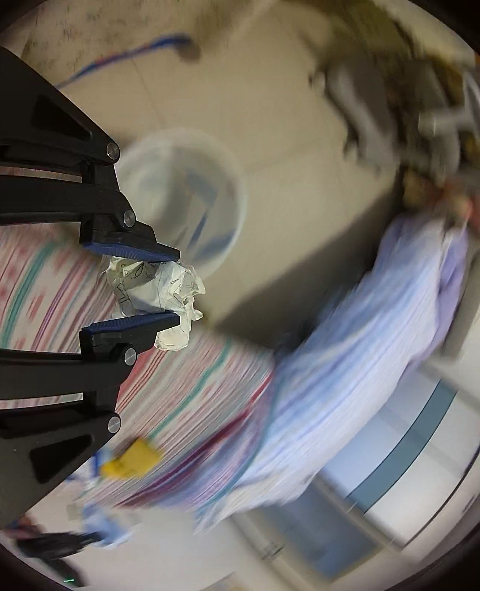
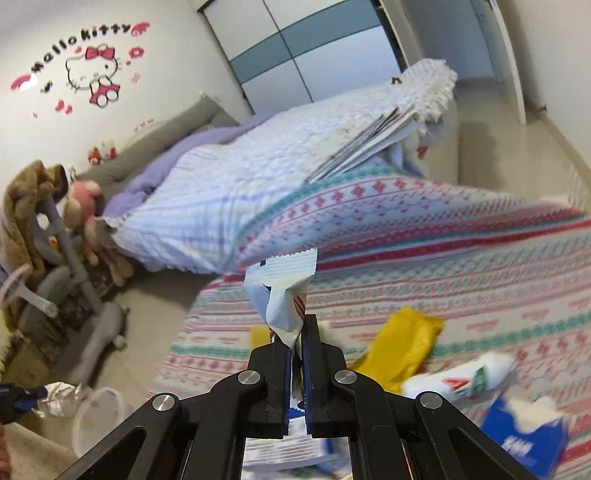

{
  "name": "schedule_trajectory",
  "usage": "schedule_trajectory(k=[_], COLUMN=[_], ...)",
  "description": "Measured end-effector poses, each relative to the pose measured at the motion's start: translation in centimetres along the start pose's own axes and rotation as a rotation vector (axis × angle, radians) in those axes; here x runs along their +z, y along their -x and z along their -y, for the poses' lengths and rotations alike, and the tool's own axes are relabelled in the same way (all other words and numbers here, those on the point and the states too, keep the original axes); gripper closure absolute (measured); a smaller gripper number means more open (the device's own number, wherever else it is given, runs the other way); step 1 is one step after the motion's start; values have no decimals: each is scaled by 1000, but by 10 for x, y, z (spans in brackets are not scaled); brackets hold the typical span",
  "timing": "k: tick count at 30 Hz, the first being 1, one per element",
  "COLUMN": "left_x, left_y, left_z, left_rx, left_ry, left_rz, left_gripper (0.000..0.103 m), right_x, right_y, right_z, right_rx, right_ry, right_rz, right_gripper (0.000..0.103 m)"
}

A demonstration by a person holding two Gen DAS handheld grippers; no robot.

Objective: Collect trash
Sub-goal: 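Carry both items over the white bin and open both tools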

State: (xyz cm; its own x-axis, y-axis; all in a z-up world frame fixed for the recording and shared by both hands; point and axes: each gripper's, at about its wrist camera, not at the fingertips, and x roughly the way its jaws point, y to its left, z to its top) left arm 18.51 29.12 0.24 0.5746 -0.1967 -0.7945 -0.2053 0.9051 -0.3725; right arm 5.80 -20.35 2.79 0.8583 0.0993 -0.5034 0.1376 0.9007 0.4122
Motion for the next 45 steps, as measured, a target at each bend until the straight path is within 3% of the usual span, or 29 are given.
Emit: schedule_trajectory(k=[2, 4, 7, 14, 21, 24, 30, 32, 33, 35, 45], left_x=[8, 8, 8, 19, 24, 25, 28, 29, 30, 31, 32], left_y=[-7, -25, -43, -67, -83, -83, -80, -78, -77, -75, -66], left_z=[-26, -44, -50, -68, -90, -98, -104, -104, -103, -102, -56], left_rx=[15, 7, -14, 29, 19, 5, -8, 6, 12, 20, 10], left_ry=[63, 122, 155, 206, 266, 310, 367, 375, 377, 379, 259], left_rz=[-19, -85, -140, -167, -202, -203, -170, -157, -151, -140, -120], left_gripper=[74, 74, 74, 74, 65, 55, 54, 54, 54, 54, 54], right_x=[-3, -11, -32, -96, -128, -132, -145, -152, -156, -160, -140], right_y=[-3, -13, -37, -118, -185, -203, -224, -234, -238, -241, -205], right_z=[-16, -44, -89, -190, -258, -273, -299, -309, -313, -313, -275], right_rx=[33, 80, 168, 288, 338, 343, 338, 346, 347, 336, 305], right_ry=[3, 27, 63, 153, 129, 106, 168, 201, 217, 215, 230], right_rz=[-4, -25, -89, -277, -363, -385, -431, -461, -482, -493, -470], right_gripper=[98, 98, 97, 97, 96, 95, 95, 90, 70, 44, 43])
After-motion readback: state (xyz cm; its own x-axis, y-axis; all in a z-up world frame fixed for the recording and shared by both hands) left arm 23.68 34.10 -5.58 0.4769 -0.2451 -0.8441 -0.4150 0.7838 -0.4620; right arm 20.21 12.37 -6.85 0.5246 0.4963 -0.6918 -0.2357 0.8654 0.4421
